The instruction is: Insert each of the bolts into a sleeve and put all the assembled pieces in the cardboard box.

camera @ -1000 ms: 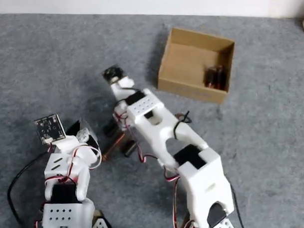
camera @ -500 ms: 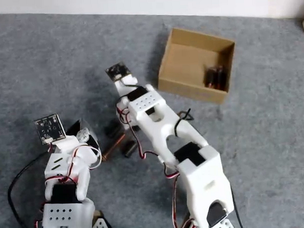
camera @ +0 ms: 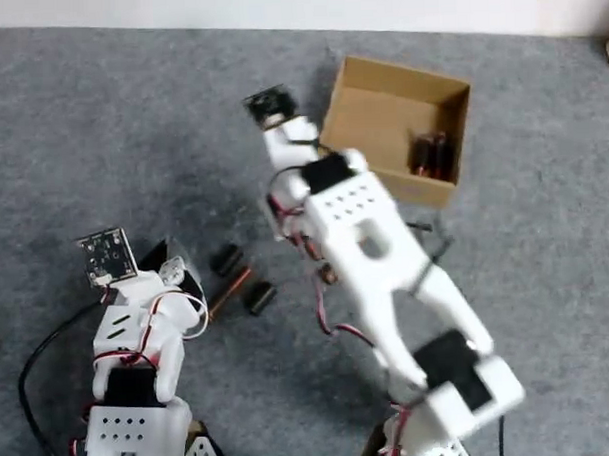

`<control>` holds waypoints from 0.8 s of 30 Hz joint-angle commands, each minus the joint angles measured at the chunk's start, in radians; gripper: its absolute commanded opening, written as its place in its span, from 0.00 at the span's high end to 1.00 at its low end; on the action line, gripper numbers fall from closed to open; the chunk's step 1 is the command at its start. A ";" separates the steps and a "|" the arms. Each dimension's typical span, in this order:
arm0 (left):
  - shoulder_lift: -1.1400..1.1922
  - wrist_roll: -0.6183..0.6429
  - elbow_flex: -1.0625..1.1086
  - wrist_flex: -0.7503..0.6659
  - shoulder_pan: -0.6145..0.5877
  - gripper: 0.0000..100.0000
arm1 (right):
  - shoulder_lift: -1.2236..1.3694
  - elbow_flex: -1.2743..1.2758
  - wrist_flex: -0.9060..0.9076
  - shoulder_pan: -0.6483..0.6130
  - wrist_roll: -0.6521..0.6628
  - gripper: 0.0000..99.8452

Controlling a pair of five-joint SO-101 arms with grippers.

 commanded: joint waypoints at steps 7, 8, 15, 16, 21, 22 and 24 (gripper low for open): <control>0.001 0.002 -0.197 0.026 0.124 0.99 | -0.509 0.315 0.010 0.124 0.072 1.00; 0.001 0.002 -0.209 0.032 0.157 0.99 | -0.559 0.351 0.010 0.137 0.072 1.00; 0.002 0.002 -0.268 0.031 0.325 0.99 | -0.908 0.530 0.010 0.239 0.072 1.00; 0.002 0.002 -0.274 0.031 0.331 0.99 | -0.952 0.552 0.010 0.246 0.072 1.00; 0.145 0.006 -0.309 0.006 0.335 0.99 | -1.133 0.661 0.007 0.266 0.075 1.00; 0.206 0.008 -0.329 -0.008 0.337 0.99 | -1.158 0.674 0.005 0.277 0.084 1.00; 0.351 0.008 -0.389 -0.038 0.346 0.99 | -1.201 0.696 0.004 0.308 0.120 1.00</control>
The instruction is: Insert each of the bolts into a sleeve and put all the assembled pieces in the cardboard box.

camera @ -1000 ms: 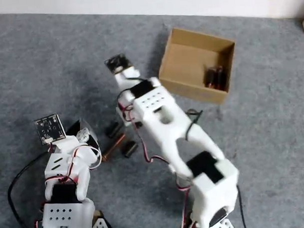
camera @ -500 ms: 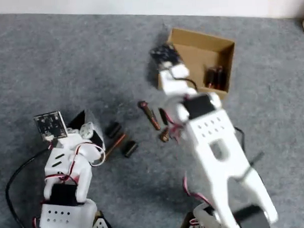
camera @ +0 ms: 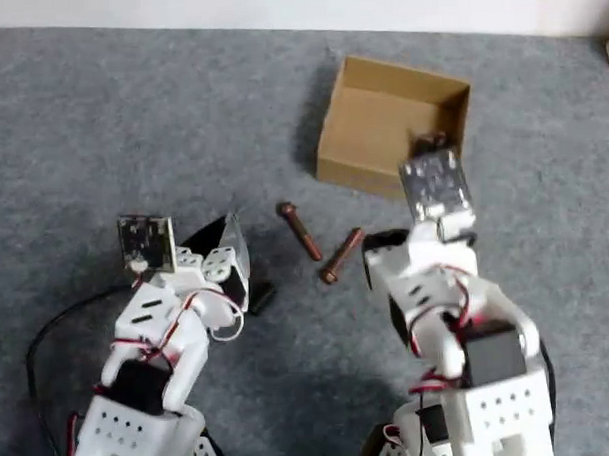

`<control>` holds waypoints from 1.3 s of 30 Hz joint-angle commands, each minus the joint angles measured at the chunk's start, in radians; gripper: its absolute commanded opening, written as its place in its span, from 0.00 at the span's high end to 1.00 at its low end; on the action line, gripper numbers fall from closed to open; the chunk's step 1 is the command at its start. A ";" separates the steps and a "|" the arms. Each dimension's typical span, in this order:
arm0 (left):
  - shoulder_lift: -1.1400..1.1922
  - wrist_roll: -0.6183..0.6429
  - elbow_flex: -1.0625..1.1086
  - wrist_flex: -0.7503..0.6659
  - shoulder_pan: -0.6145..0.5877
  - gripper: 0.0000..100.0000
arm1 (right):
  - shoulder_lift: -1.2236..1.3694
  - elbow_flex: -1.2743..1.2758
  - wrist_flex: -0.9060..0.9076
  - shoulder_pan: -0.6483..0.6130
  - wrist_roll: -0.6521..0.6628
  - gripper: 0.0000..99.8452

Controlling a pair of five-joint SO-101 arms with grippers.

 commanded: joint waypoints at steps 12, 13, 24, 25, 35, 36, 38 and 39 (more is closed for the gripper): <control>0.951 0.293 -0.550 -0.064 0.067 0.99 | -0.280 0.314 -0.110 0.117 0.052 1.00; 0.992 0.295 -0.567 -0.064 0.076 0.99 | -0.295 0.343 -0.122 0.117 0.052 1.00; 1.188 0.350 -0.645 -0.068 0.180 0.87 | -0.360 0.479 -0.185 0.117 0.052 1.00; 1.205 0.350 -0.657 -0.068 0.180 0.87 | -0.360 0.483 -0.185 0.117 0.052 1.00; 1.500 0.353 -0.842 -0.068 0.107 0.87 | -0.360 0.486 -0.185 0.117 0.052 1.00; 1.534 0.353 -0.869 -0.066 0.094 0.87 | -0.360 0.486 -0.185 0.117 0.052 1.00; 1.593 0.353 -0.917 -0.064 0.079 0.87 | -0.360 0.487 -0.185 0.117 0.052 1.00; 1.621 0.353 -0.935 -0.064 0.079 0.87 | -0.360 0.487 -0.185 0.117 0.052 1.00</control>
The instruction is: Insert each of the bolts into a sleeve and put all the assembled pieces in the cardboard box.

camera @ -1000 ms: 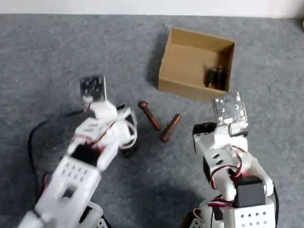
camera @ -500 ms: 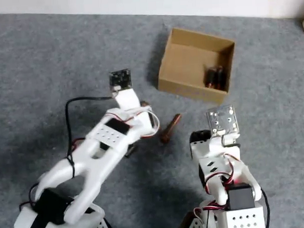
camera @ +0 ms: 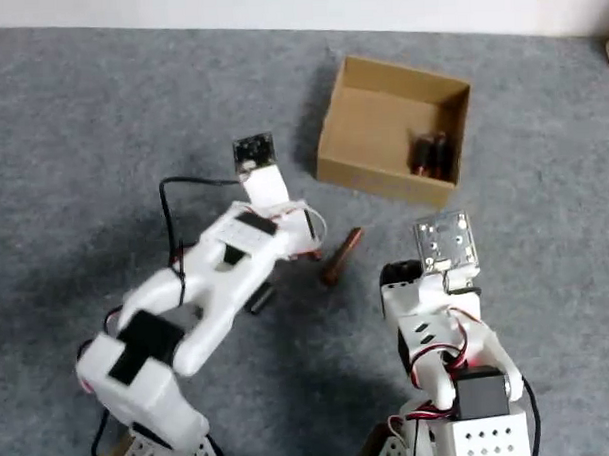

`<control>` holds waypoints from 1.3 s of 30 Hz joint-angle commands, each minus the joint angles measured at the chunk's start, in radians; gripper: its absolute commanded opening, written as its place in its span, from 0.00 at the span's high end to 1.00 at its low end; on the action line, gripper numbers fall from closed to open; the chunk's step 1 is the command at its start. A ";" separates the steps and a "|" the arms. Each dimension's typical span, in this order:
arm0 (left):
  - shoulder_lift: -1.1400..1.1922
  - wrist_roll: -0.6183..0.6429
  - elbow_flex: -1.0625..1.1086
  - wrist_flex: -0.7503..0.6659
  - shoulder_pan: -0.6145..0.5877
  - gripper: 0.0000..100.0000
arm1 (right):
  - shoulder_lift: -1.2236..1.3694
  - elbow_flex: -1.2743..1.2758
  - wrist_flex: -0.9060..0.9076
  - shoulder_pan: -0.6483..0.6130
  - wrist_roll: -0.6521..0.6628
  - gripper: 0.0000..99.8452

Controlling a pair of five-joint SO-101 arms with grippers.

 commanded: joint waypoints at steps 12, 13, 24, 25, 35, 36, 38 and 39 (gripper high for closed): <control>0.116 0.009 -0.128 -0.020 -0.018 0.87 | -0.008 0.028 -0.047 0.007 0.012 1.00; 0.116 0.009 -0.127 -0.020 -0.016 0.87 | -0.008 0.031 -0.056 0.007 0.012 1.00; 0.117 -0.012 -0.193 0.137 0.019 1.00 | -0.008 0.033 -0.058 0.007 0.012 1.00; 0.113 -0.041 -0.186 0.140 0.030 0.99 | -0.008 0.033 -0.058 0.007 0.012 1.00; -0.193 -0.247 -0.143 0.272 0.088 1.00 | -0.010 0.024 -0.061 0.005 0.018 1.00; -0.254 -0.264 -0.119 0.276 0.087 1.00 | -0.010 0.022 -0.062 0.005 0.020 1.00; -0.378 -0.318 -0.058 0.275 0.087 1.00 | -0.010 0.022 -0.091 0.005 0.020 1.00; -0.441 -0.350 -0.031 0.273 0.088 1.00 | -0.010 0.022 -0.105 0.005 0.020 1.00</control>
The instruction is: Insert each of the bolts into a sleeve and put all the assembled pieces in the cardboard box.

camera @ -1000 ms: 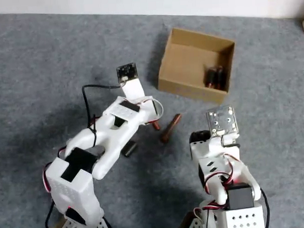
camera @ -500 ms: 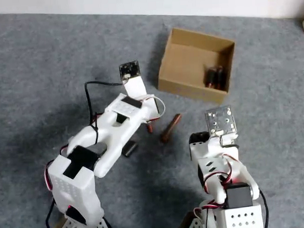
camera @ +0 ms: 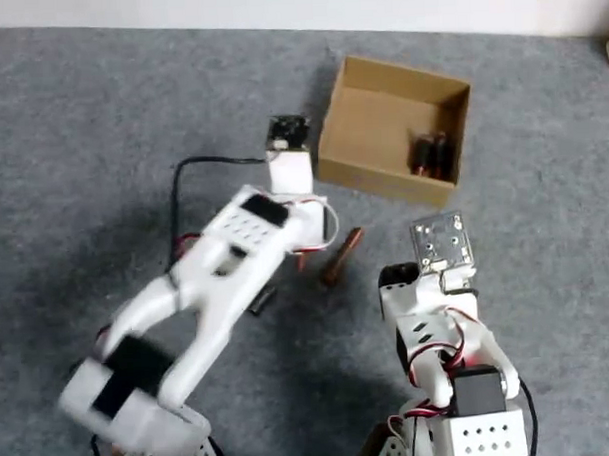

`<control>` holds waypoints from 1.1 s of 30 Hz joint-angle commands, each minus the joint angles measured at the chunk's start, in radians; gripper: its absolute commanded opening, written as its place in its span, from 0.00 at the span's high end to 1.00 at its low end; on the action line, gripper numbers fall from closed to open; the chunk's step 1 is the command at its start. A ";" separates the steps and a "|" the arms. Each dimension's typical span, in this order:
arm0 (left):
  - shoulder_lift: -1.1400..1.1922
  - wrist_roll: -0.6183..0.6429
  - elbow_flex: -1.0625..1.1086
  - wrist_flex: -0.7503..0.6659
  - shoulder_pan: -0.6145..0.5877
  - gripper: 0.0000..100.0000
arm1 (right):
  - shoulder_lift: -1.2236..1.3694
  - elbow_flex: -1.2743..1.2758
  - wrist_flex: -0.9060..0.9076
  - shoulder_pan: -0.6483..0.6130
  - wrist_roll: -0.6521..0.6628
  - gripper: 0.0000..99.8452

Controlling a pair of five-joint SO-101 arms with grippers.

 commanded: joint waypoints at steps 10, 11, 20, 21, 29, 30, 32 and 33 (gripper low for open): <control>-0.750 -0.229 0.189 0.005 0.022 1.00 | -0.012 -0.007 -0.213 -0.027 0.014 1.00; -0.785 -0.229 0.199 0.005 0.022 1.00 | -0.012 -0.007 -0.219 -0.047 0.014 1.00; -1.013 -0.221 0.248 0.005 0.025 1.00 | -0.012 -0.015 -0.220 -0.213 0.014 1.00; -1.043 -0.221 0.263 0.005 0.027 1.00 | -0.012 -0.015 -0.222 -0.223 0.014 1.00; -1.377 -0.221 0.446 0.005 0.031 1.00 | -0.012 -0.013 -0.266 -0.292 0.012 1.00; -1.419 -0.221 0.472 0.003 0.031 1.00 | -0.012 -0.012 -0.272 -0.292 0.011 1.00; -1.497 -0.219 0.533 -0.020 0.031 1.00 | -0.012 -0.008 -0.278 -0.292 0.009 1.00; -1.532 -0.212 0.572 -0.041 0.031 1.00 | -0.012 -0.008 -0.282 -0.292 0.008 1.00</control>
